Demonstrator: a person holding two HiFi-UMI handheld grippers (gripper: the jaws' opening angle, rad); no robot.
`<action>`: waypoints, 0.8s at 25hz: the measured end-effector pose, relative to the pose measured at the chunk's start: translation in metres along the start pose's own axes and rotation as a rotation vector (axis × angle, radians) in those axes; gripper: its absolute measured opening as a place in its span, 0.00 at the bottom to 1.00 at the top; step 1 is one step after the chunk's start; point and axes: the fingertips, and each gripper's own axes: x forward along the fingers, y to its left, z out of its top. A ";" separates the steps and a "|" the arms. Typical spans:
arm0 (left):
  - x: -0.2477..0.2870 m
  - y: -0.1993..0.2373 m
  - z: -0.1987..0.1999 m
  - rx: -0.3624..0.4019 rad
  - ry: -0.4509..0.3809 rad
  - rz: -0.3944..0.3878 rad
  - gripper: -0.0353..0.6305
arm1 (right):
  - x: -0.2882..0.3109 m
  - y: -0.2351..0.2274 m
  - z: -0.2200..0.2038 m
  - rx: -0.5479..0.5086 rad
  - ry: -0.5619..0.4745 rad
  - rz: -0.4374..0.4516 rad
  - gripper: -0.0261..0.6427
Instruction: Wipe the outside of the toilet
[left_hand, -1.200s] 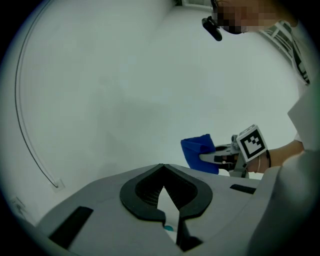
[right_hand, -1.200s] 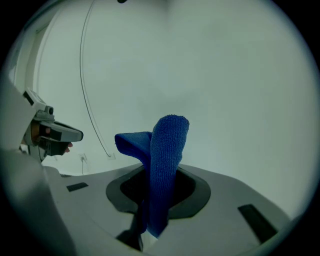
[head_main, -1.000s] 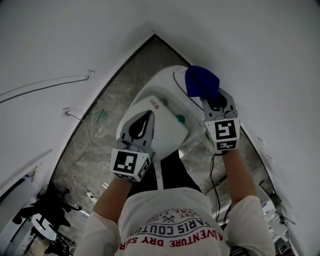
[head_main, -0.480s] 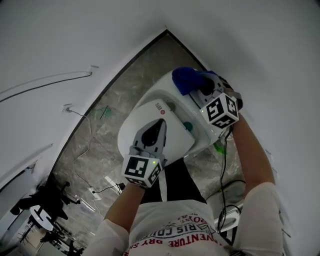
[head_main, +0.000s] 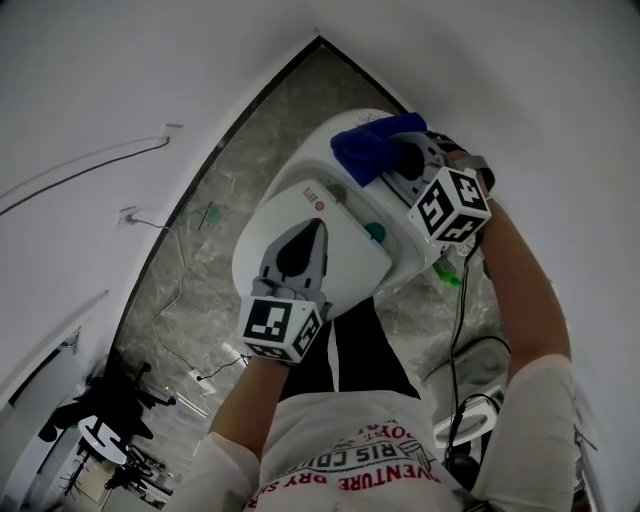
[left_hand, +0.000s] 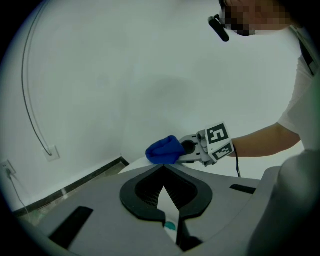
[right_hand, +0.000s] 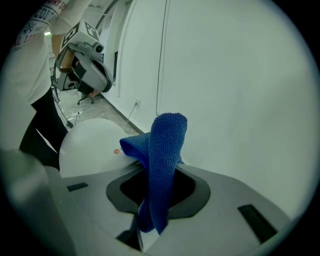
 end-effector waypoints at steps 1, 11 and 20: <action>0.003 -0.003 -0.002 0.013 0.004 -0.009 0.06 | -0.002 0.002 -0.002 0.012 -0.007 -0.017 0.15; 0.017 -0.055 -0.022 0.060 0.054 -0.152 0.06 | -0.061 0.046 -0.053 0.174 0.013 -0.168 0.15; 0.029 -0.098 -0.050 0.182 0.106 -0.299 0.06 | -0.092 0.094 -0.103 0.258 0.061 -0.343 0.15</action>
